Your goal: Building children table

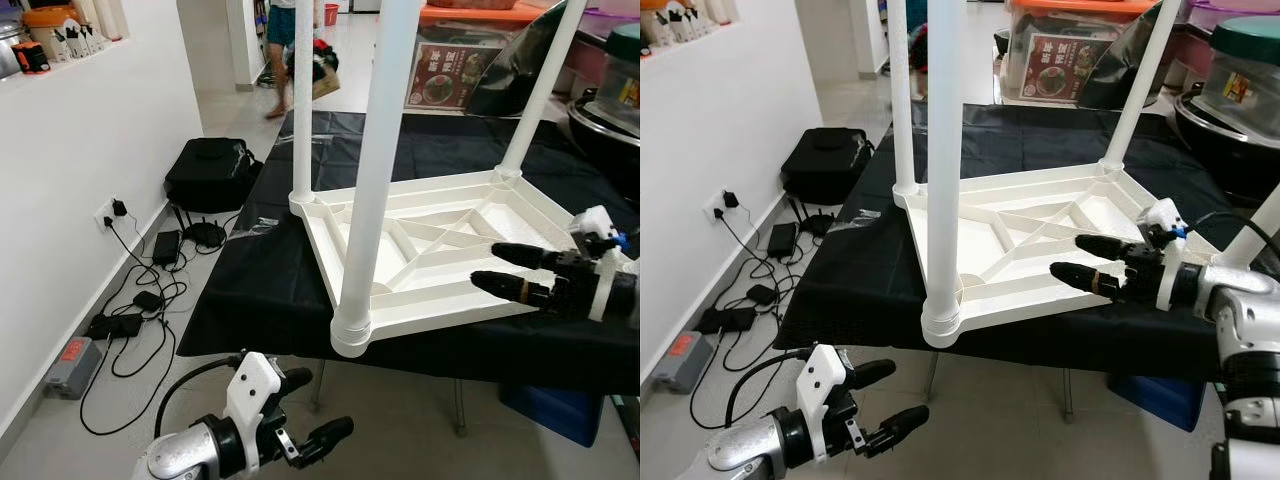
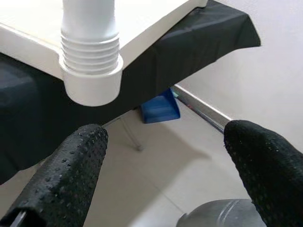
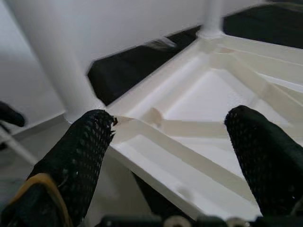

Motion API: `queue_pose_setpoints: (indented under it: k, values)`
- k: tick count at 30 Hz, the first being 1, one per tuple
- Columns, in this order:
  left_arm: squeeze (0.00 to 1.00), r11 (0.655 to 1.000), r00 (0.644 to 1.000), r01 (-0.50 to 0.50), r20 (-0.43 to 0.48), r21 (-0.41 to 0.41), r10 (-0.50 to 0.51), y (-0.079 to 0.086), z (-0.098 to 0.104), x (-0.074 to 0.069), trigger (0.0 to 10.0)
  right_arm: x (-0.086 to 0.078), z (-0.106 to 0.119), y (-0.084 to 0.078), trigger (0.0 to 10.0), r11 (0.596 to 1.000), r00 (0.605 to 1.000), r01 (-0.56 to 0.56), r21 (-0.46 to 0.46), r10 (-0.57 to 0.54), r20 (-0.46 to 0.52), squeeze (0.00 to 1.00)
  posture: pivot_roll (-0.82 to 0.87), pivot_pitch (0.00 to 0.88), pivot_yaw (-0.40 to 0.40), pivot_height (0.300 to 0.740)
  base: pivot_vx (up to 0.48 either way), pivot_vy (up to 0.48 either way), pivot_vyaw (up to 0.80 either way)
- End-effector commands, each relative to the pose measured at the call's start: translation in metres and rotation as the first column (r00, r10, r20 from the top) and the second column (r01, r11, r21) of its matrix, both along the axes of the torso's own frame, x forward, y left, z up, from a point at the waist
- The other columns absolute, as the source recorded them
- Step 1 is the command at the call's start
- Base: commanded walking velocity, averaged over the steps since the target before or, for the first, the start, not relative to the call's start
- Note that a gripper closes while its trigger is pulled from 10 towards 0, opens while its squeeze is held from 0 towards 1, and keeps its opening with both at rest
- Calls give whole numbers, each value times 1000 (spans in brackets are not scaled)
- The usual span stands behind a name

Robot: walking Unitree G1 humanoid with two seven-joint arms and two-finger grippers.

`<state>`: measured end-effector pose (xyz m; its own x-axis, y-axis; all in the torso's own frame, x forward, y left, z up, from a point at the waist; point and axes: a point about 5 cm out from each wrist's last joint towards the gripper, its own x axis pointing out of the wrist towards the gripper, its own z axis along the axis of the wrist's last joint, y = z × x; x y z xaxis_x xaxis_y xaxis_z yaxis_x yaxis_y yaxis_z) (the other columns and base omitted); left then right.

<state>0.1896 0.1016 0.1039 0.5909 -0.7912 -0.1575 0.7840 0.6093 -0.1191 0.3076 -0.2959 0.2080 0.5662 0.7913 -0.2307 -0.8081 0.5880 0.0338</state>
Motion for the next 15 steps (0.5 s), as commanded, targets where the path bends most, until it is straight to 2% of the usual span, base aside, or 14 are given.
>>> queue_pose_setpoints:
  k: [1, 2, 4, 6, 10, 12, 15]
  values:
    - [0, 1000, 1000, -8, 28, 15, 7, 0, 3, 0, 10000, 2, 2, 9, 10000, 999, 999, -51, 1, 51, 8, 0, 148, 0, -41, 740, 0, 0, 0]
    - [0, 1000, 999, -14, 35, 11, 14, 0, 4, 0, 10000, 5, 3, 14, 10000, 998, 998, -66, 6, 66, 18, 0, 150, 0, -39, 740, 0, 0, 0]
    - [0, 1000, 999, -14, 35, 11, 14, 0, 4, 0, 10000, 5, 3, 14, 10000, 998, 998, -66, 6, 66, 18, 0, 150, 0, -39, 740, 0, 0, 0]
    - [0, 1000, 999, -8, 44, -2, 8, -1, 9, -2, 10000, 12, 6, 24, 10000, 995, 995, -100, 30, 99, 27, 0, 153, 11, -39, 740, 0, 0, 0]
    - [0, 1000, 999, -8, 44, -2, 8, -1, 9, -2, 10000, 12, 6, 24, 10000, 995, 995, -100, 30, 99, 27, 0, 153, 11, -39, 740, 0, 0, 0]
    - [0, 1000, 999, 3, 46, -5, -2, -1, 12, -8, 10000, 15, 6, 33, 10000, 986, 987, -162, 41, 161, 23, 0, 162, 42, -39, 740, 0, 0, 0]
    - [0, 1000, 999, 3, 47, -5, -3, -1, 13, -11, 10000, 14, 5, 37, 10000, 979, 980, -200, 43, 200, 16, 0, 164, 49, -39, 740, 0, 0, 0]
